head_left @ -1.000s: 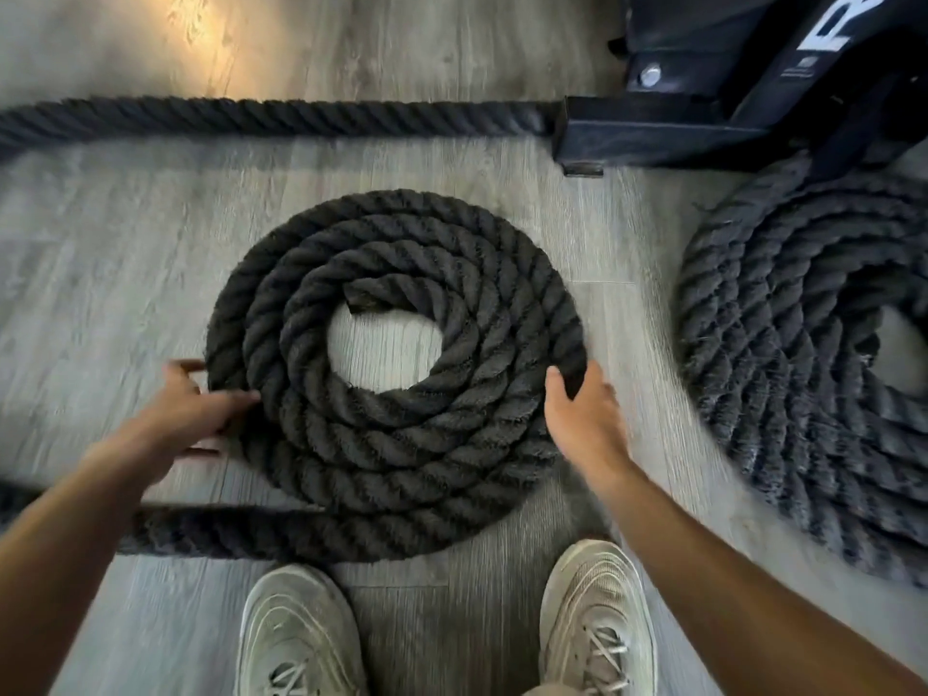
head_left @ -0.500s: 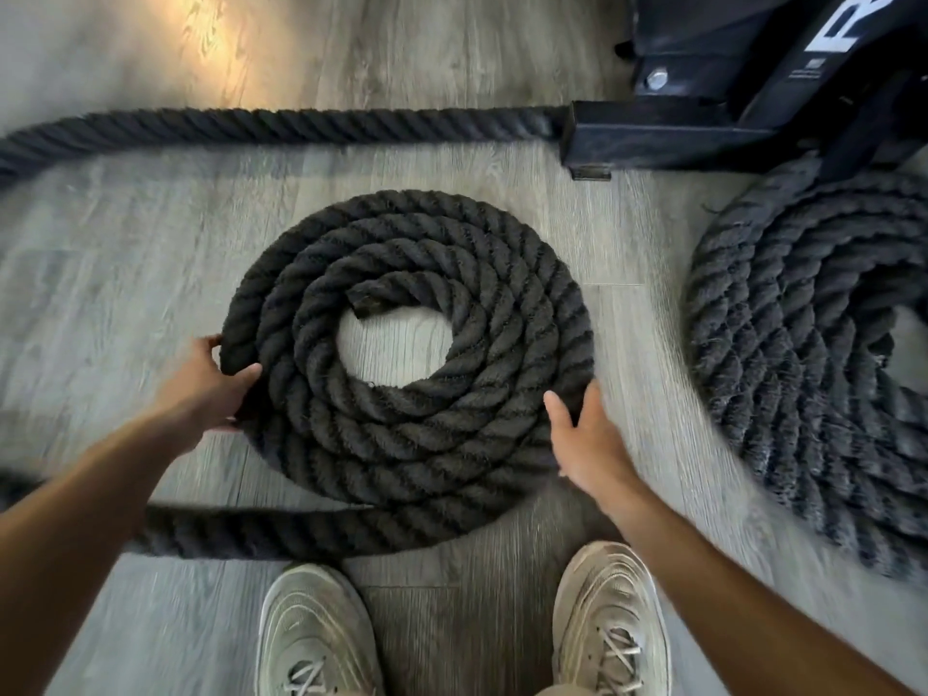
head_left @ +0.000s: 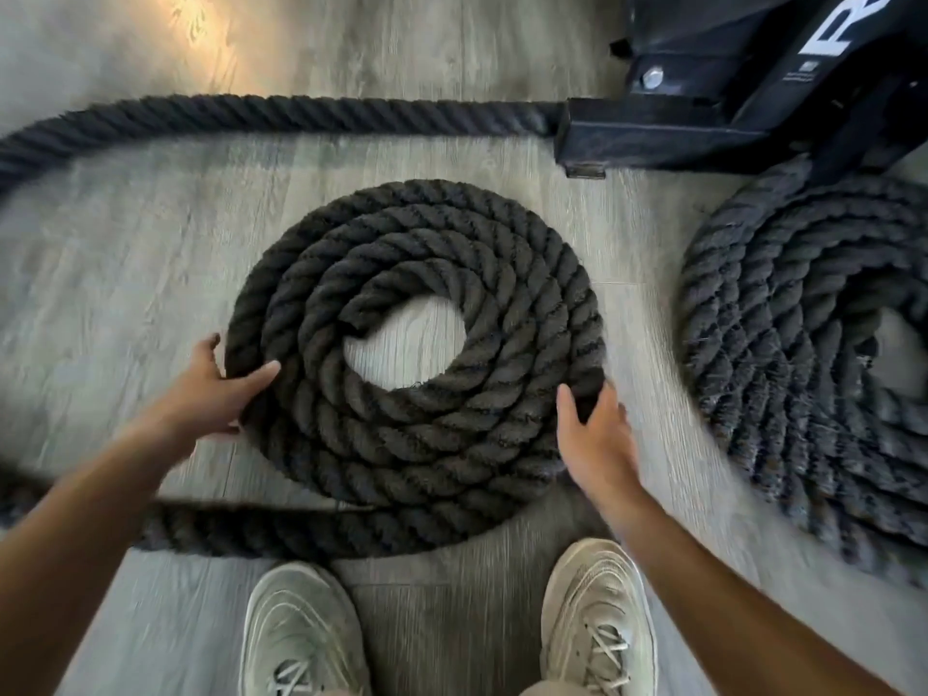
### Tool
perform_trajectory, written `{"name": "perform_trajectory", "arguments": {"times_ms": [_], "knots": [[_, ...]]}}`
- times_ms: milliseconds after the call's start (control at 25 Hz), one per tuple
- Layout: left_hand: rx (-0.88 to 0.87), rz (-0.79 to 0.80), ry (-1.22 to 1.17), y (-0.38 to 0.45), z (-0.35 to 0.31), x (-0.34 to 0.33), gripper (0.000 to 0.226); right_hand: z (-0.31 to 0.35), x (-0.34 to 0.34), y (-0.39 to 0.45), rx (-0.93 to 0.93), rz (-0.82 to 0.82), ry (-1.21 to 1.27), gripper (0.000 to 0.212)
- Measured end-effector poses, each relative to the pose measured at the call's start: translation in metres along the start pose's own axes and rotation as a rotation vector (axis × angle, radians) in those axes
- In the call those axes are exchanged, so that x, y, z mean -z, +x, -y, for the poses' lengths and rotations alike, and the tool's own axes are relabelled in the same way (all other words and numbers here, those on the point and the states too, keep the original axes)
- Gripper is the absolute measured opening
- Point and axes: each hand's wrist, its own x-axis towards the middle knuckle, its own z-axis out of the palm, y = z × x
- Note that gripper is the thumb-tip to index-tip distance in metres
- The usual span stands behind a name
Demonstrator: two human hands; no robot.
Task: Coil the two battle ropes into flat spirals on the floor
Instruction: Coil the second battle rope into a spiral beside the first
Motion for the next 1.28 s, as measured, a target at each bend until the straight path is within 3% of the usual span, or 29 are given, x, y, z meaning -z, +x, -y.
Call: {"name": "perform_trajectory", "arguments": {"times_ms": [80,200,280,480,680,840,960,1080,1200,1280], "knots": [[0.002,0.000,0.006,0.015,-0.015,0.005,0.079,-0.010,-0.011,-0.030,-0.004,0.059,0.045,0.080],[-0.060,-0.103,0.255,0.026,-0.017,0.000,0.065,-0.014,-0.020,-0.046,-0.071,0.138,0.090,0.083],[-0.077,-0.144,0.285,0.025,-0.011,-0.002,0.063,-0.012,-0.018,-0.033,-0.090,0.153,0.090,0.082],[-0.001,-0.089,-0.119,-0.024,0.018,-0.026,0.069,0.009,0.019,0.047,0.017,0.090,0.104,0.076],[0.273,0.096,-0.446,-0.078,0.029,-0.064,0.070,0.050,0.036,0.104,0.021,-0.025,-0.054,0.067],[0.177,0.020,-0.265,-0.044,0.008,-0.033,0.089,0.021,0.006,0.055,0.019,-0.086,-0.039,0.067],[0.109,0.001,-0.188,-0.007,-0.019,-0.011,0.084,-0.014,-0.009,0.000,0.045,-0.077,0.014,0.076],[0.047,-0.052,0.046,0.018,-0.032,-0.008,0.075,-0.030,-0.024,-0.029,0.067,-0.028,-0.003,0.084],[-0.065,-0.161,0.357,0.025,-0.020,-0.019,0.064,-0.026,-0.025,-0.028,0.080,-0.035,-0.082,0.082],[-0.086,-0.159,0.371,0.017,-0.012,-0.022,0.062,-0.020,-0.016,-0.013,0.110,-0.059,-0.141,0.080]]}}
